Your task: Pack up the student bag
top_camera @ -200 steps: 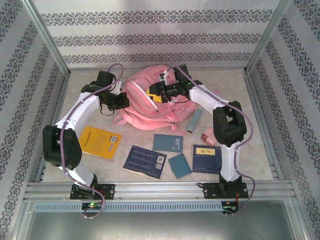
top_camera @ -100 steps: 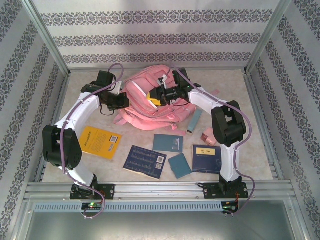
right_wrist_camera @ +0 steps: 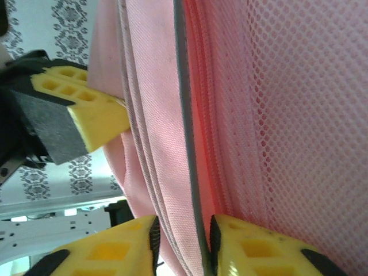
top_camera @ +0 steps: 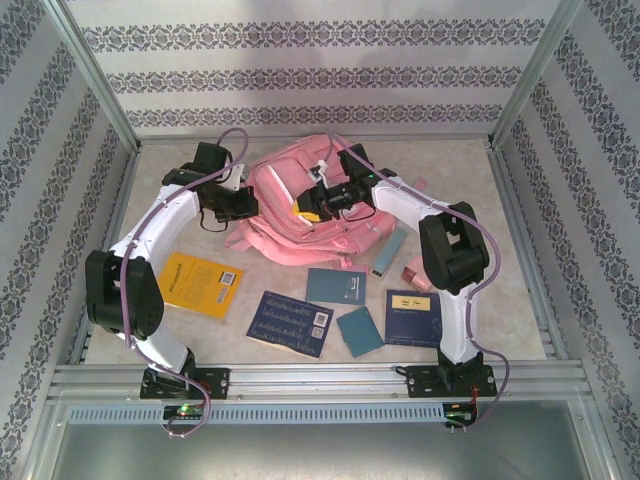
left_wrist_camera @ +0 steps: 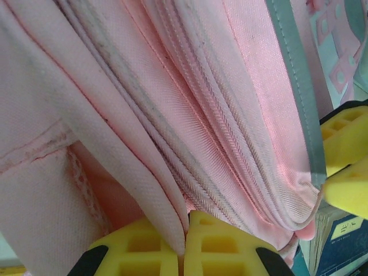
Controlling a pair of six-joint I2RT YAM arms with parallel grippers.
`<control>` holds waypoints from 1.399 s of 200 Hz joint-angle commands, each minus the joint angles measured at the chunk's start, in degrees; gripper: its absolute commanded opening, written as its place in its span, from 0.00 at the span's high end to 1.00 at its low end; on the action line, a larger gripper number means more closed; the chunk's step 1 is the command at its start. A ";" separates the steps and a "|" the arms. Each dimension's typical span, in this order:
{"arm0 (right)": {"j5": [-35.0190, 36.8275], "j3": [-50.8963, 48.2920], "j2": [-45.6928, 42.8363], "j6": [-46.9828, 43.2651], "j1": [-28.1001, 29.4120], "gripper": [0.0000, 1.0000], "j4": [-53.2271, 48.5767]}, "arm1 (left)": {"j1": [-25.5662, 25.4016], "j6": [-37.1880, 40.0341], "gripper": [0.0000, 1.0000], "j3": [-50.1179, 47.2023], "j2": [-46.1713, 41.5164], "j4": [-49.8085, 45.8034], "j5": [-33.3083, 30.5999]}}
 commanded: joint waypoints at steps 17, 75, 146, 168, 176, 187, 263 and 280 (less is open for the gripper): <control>3.35 3.52 0.27 -8.32 2.48 0.90 -9.00 | -0.06 2.16 1.00 0.64 -3.02 2.45 1.42; 12.20 5.19 -4.24 -2.80 1.49 1.00 -4.35 | 0.81 -0.37 1.00 1.13 -1.98 3.35 -1.10; 19.93 14.75 -2.06 16.19 -1.82 1.00 -10.99 | 1.35 -8.81 0.49 -2.58 -9.20 2.81 -5.31; 23.24 16.62 -1.63 20.23 -1.75 1.00 -13.22 | 0.21 -9.43 0.49 -6.31 -13.74 3.48 -6.81; 25.27 17.39 -1.39 22.95 -1.81 1.00 -14.54 | -0.63 -9.06 0.49 -6.97 -14.63 3.03 -7.49; 26.06 19.40 -0.40 26.14 -2.08 1.00 -16.98 | -3.12 -8.22 0.51 -8.01 -15.60 2.79 -8.93; 28.33 28.04 6.03 36.19 -3.21 1.00 -27.23 | -27.79 -15.32 0.53 -14.86 -10.20 14.66 -26.00; 28.31 27.90 6.55 39.02 -3.60 1.00 -27.19 | -30.56 -19.04 0.52 -16.96 -8.48 19.39 -29.25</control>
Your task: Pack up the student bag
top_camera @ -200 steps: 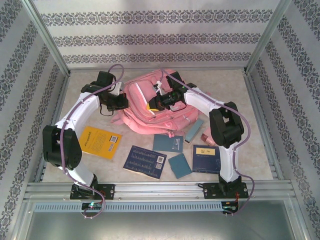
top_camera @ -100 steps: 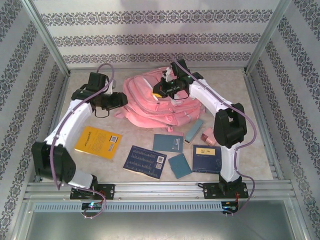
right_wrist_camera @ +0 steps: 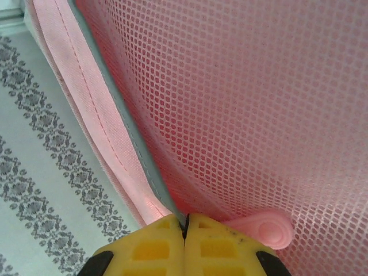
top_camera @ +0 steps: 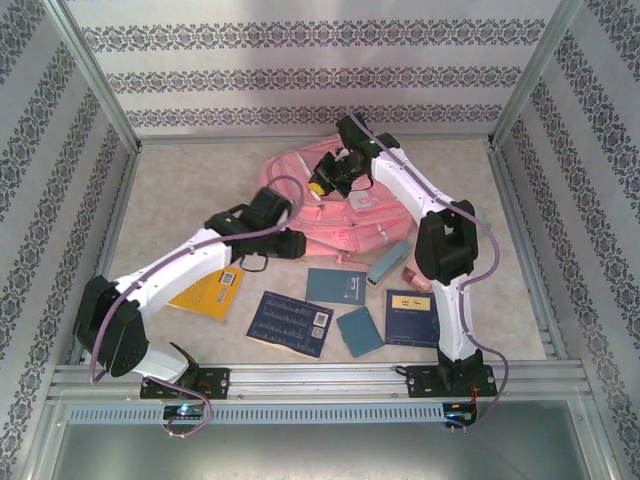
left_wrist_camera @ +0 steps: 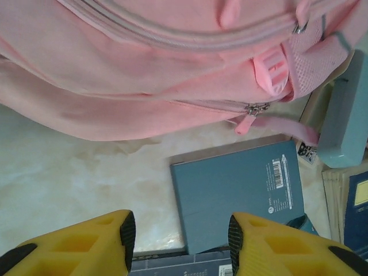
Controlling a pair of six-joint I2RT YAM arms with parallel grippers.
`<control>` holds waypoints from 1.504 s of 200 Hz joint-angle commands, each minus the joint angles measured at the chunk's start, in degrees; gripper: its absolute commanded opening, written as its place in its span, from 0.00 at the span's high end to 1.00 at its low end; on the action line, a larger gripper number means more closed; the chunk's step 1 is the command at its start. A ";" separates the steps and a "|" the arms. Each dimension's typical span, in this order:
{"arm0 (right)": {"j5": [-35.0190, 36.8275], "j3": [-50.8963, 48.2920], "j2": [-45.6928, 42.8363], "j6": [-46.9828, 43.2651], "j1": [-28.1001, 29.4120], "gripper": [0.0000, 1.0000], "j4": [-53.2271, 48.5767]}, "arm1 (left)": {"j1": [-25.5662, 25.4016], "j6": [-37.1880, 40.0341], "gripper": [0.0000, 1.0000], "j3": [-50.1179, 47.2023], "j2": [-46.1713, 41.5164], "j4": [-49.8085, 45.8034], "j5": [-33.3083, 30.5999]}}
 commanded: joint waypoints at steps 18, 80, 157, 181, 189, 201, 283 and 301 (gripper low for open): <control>1.62 0.77 -0.13 9.86 -1.73 1.00 0.25 | -5.74 -9.16 0.52 -4.33 3.63 14.16 -11.67; 0.78 2.99 3.30 13.41 -2.35 1.00 0.89 | -11.29 -6.50 0.52 2.17 16.84 22.61 -11.16; -1.16 3.60 5.97 13.40 -3.09 1.00 1.41 | -11.87 -0.87 0.61 9.43 25.82 17.69 -13.12; -1.60 3.51 6.32 12.97 -3.40 1.00 1.41 | -11.87 0.88 0.64 9.43 26.47 16.54 -12.25; -1.73 3.51 6.41 12.88 -3.45 1.00 1.41 | -11.87 1.23 0.64 9.43 26.79 16.34 -11.80; -1.78 3.44 6.50 12.78 -3.58 1.00 1.33 | -11.88 1.46 0.65 9.67 27.40 15.97 -11.52; -5.88 1.22 6.68 13.16 -3.58 1.00 6.31 | -11.28 3.15 0.59 13.79 32.14 13.65 -16.04; -6.61 0.48 6.55 13.31 -3.71 1.00 7.20 | -10.67 3.48 0.61 14.18 32.36 13.29 -17.87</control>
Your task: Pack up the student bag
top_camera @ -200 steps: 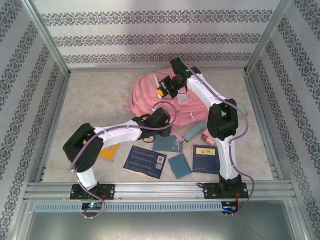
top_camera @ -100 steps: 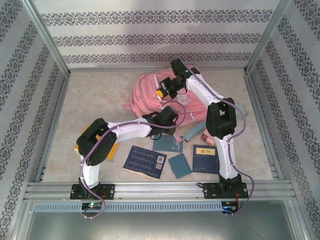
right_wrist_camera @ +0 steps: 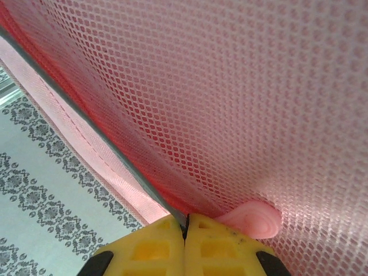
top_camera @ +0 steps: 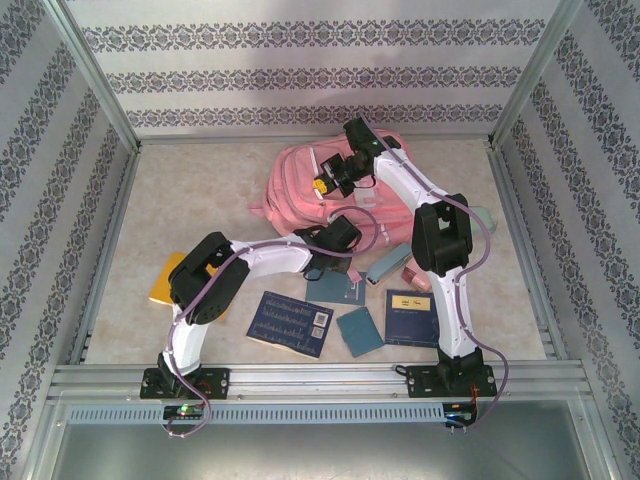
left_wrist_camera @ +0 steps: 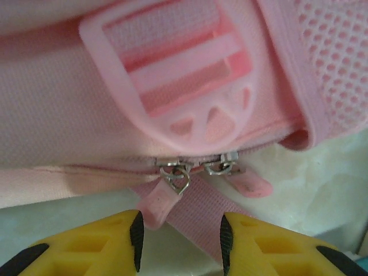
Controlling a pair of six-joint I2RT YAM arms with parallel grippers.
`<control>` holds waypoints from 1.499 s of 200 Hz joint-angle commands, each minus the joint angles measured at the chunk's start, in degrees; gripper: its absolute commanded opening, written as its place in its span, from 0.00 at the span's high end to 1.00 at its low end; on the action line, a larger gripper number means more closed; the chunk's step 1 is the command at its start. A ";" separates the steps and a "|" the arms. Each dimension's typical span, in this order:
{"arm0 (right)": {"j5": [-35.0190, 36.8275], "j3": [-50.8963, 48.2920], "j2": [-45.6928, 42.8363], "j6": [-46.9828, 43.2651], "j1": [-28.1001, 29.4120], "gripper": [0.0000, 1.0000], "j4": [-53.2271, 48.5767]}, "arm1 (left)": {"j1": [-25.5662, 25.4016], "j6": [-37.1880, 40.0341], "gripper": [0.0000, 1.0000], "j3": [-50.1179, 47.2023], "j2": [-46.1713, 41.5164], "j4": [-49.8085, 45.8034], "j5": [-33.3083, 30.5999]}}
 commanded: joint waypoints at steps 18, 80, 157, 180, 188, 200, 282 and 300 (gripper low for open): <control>-2.59 -1.26 0.37 1.53 -0.53 1.00 3.96 | 1.24 2.48 0.62 2.04 1.04 -2.30 -4.58; -3.21 -1.52 0.53 1.97 -0.58 1.00 5.05 | 1.77 5.38 0.65 3.90 3.72 -3.09 -3.91; -4.65 -1.73 0.64 1.97 -0.41 1.00 6.86 | 4.14 4.97 0.72 0.86 3.14 -2.47 -3.99; -4.87 -1.89 0.60 1.21 -0.36 1.00 6.76 | 4.50 5.23 0.82 1.17 3.47 -2.56 -3.54; -4.73 -1.85 0.53 0.56 -0.47 1.00 6.35 | 4.50 5.50 0.87 1.17 3.17 -2.63 -3.52; -4.32 -1.69 0.45 -0.66 -0.58 1.00 5.61 | 4.59 6.03 0.93 1.04 2.41 -2.86 -3.89; 3.49 4.18 1.32 -14.89 -1.90 1.00 -5.14 | 8.34 6.70 1.00 -3.28 -3.09 -4.07 -3.66; 4.75 6.28 1.59 -17.70 -2.19 0.85 -6.57 | 8.72 6.22 1.00 -3.33 -3.22 -3.89 -1.48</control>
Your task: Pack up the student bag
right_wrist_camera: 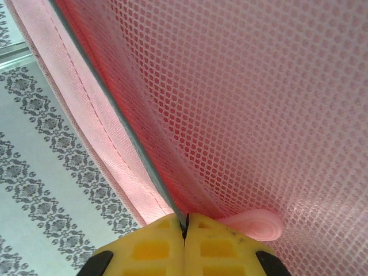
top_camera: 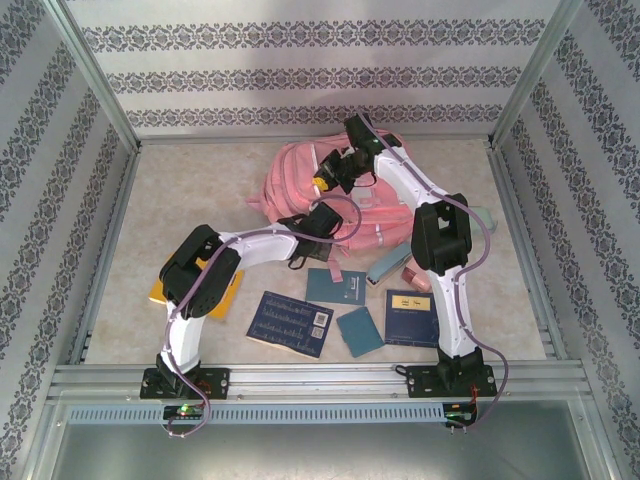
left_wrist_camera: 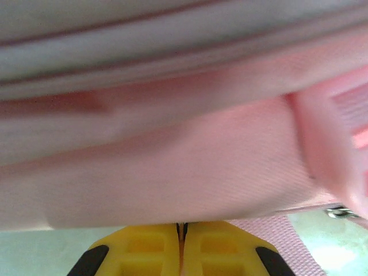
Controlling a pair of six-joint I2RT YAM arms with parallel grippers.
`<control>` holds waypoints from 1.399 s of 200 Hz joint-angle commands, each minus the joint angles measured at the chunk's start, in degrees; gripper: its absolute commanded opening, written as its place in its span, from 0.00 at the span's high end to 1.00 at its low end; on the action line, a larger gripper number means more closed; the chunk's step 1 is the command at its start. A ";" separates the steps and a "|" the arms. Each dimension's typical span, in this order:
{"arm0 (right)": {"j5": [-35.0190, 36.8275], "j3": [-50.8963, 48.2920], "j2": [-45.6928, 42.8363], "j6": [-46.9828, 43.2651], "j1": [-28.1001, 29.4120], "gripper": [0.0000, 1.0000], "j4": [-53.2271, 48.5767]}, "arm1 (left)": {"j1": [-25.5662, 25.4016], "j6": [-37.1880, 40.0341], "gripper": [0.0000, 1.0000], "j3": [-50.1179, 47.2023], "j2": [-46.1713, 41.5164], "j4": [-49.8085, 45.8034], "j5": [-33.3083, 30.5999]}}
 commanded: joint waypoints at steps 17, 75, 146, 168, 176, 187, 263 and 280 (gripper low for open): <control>7.96 6.93 -0.12 -8.67 -1.69 0.66 -8.64 | 1.44 -0.24 1.00 -1.32 -2.65 -2.21 2.84; 25.26 4.84 -12.65 -12.65 -2.63 0.42 -18.50 | 3.04 -2.77 1.00 -1.37 -6.11 -2.58 7.89; 18.11 -34.90 -35.89 -8.44 -3.06 0.43 -6.95 | 4.41 -7.07 1.00 3.18 -11.61 -6.04 14.35; 16.08 -42.77 -40.22 -2.78 -1.61 0.40 -0.88 | 4.43 -8.37 1.00 5.68 -12.26 -8.07 16.01; 16.09 -44.95 -41.22 0.09 -1.16 0.28 1.06 | 4.43 -8.95 1.00 6.62 -12.63 -8.65 16.33; 15.95 -47.48 -42.06 3.85 -0.82 0.19 4.12 | 4.43 -9.78 1.00 7.59 -13.08 -8.99 16.88; 19.50 -55.88 -41.30 21.09 -0.19 0.20 23.80 | 4.17 -14.45 1.00 11.98 -15.54 -10.59 21.07; 21.12 -55.88 -40.90 20.80 -0.09 0.29 27.43 | 3.75 -14.65 1.00 12.02 -16.08 -10.91 21.56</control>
